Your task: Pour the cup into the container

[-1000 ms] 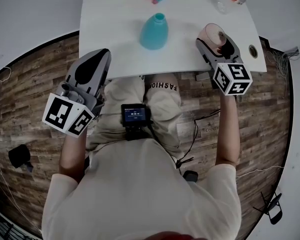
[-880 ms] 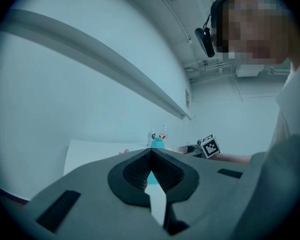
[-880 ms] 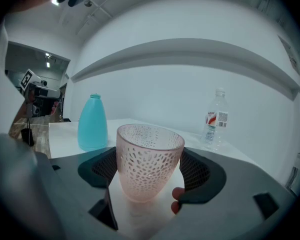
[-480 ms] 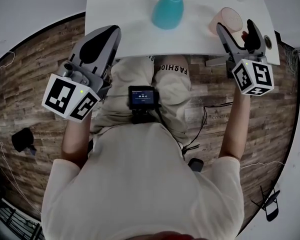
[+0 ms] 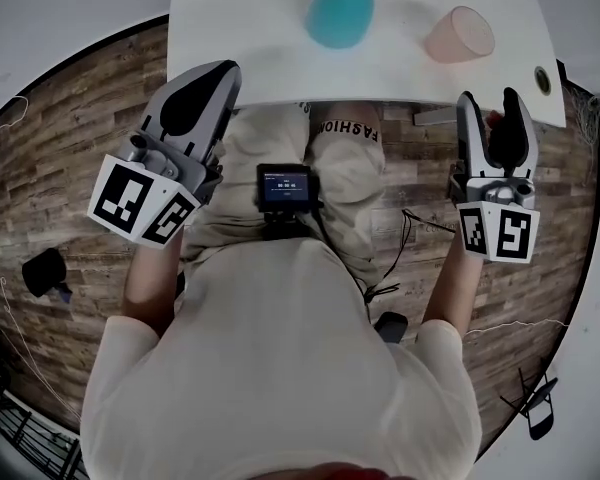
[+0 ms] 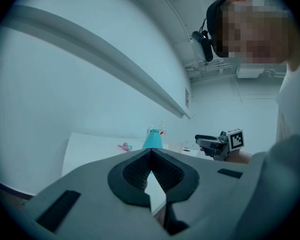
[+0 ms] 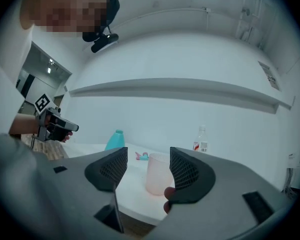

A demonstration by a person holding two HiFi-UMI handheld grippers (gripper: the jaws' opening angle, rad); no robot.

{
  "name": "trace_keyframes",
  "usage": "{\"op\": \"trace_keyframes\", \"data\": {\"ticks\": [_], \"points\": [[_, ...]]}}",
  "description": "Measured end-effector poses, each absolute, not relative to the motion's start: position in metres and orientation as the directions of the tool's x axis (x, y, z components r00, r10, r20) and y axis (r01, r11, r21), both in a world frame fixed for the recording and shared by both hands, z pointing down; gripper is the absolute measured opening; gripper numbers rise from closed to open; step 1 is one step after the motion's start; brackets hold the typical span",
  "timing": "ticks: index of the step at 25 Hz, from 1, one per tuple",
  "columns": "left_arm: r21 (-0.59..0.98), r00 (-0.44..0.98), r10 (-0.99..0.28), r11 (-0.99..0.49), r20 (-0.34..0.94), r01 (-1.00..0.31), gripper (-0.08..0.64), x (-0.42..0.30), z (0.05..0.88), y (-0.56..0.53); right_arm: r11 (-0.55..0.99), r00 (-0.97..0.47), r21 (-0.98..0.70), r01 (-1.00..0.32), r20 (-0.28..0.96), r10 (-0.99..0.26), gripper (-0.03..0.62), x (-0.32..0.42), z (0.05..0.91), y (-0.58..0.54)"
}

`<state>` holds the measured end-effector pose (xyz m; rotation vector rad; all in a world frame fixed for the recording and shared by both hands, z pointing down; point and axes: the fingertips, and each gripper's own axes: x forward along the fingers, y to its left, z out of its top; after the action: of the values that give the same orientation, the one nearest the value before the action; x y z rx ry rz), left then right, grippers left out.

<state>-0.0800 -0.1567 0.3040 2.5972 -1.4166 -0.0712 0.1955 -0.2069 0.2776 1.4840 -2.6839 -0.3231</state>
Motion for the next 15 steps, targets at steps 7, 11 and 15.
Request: {"op": "trace_keyframes", "data": {"ticks": [7,11,15], "points": [[0.179,0.548,-0.835,-0.532,0.053,-0.828,0.011,-0.076,0.319,-0.145,0.462,-0.48,0.171,-0.87,-0.077,-0.874,0.261,0.202,0.298,-0.183],[0.151,0.546,-0.836,-0.534,0.057,-0.832,0.011,-0.073,0.332,-0.135,0.401,-0.418,0.156,-0.902,-0.09,-0.904,0.259,0.206,0.314,-0.171],[0.136,0.547,-0.834,-0.535,0.075,-0.834,0.011,-0.069,0.351,-0.122,0.399,-0.404,0.102,-0.911,-0.038,-0.914,0.249,0.199,0.348,-0.166]]}}
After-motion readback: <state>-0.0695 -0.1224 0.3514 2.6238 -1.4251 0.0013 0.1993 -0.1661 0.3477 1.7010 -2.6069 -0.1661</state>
